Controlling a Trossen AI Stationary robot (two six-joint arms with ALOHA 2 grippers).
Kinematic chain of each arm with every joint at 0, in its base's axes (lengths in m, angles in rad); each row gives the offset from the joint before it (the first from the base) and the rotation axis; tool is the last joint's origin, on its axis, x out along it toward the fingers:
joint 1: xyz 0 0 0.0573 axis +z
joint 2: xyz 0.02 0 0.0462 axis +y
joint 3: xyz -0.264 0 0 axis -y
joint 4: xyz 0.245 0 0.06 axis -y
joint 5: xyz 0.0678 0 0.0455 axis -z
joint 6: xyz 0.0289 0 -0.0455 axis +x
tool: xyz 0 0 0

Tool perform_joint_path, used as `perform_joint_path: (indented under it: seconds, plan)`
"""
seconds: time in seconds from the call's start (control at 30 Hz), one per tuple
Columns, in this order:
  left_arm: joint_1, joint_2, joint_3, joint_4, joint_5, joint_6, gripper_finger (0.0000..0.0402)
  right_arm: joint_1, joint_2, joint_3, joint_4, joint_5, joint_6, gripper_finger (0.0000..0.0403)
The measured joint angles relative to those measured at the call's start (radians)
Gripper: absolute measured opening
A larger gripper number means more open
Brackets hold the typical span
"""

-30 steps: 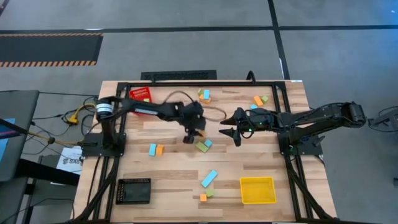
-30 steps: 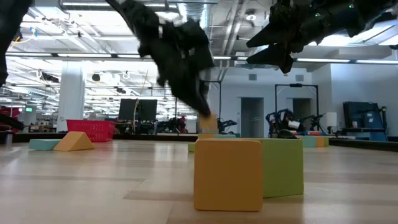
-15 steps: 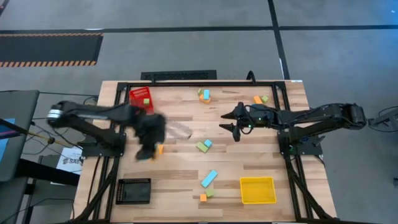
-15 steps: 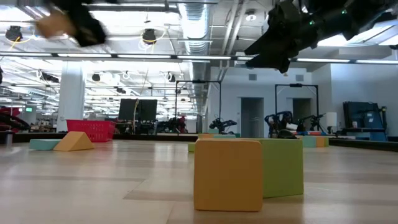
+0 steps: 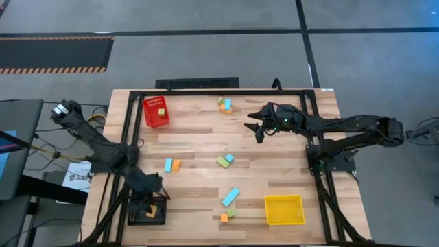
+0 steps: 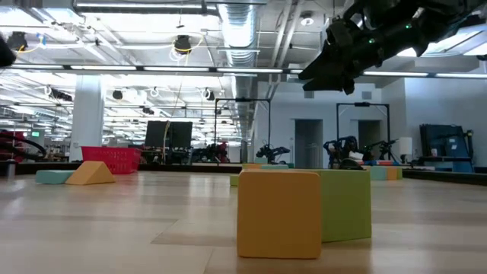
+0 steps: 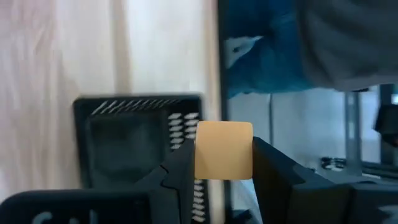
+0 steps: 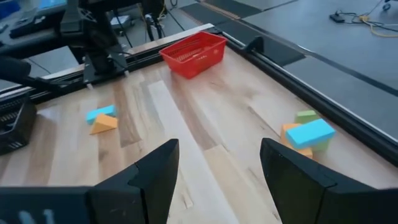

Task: Sort & place blocks by color
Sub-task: Put the yellow block into the black bin, then put the blue block into the yellow bin

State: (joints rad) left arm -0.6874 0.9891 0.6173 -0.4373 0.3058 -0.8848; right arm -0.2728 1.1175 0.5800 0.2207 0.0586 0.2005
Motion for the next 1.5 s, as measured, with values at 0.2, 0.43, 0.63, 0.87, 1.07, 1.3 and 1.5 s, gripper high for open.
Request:
perform_joint_path:
  seconds: [0.2, 0.43, 0.63, 0.87, 1.07, 1.3, 1.5]
  plan:
    - [-0.004, 0.057, -0.027, -0.008, 0.029, 0.041, 0.0099, -0.005, 0.000, 0.000, 0.000, -0.001, 0.000, 0.0249]
    - [0.002, 0.128, -0.028, -0.046, -0.003, -0.012, 0.0141, -0.003, 0.000, 0.000, -0.003, -0.003, 0.000, 0.0249]
    - [0.014, 0.141, -0.026, -0.047, 0.082, -0.006, 0.0219, -0.003, 0.000, 0.000, -0.005, -0.005, 0.001, 0.0249]
    - [0.129, 0.100, 0.069, -0.139, 0.268, -0.004, 0.0261, -0.003, 0.000, 0.000, -0.005, -0.007, 0.001, 0.0249]
    - [0.319, 0.033, 0.170, -0.344, -0.133, -0.036, 0.0254, -0.003, 0.000, 0.000, -0.005, -0.011, 0.001, 0.0249]
    - [0.618, 0.065, 0.095, -0.518, -0.337, -0.515, 0.0252, 0.010, 0.000, 0.000, -0.007, -0.049, 0.043, 0.0249]
    - [0.696, 0.168, 0.048, -0.466, -0.267, -0.496, 0.0252, 0.042, 0.000, 0.000, -0.009, -0.049, 0.038, 0.0249]
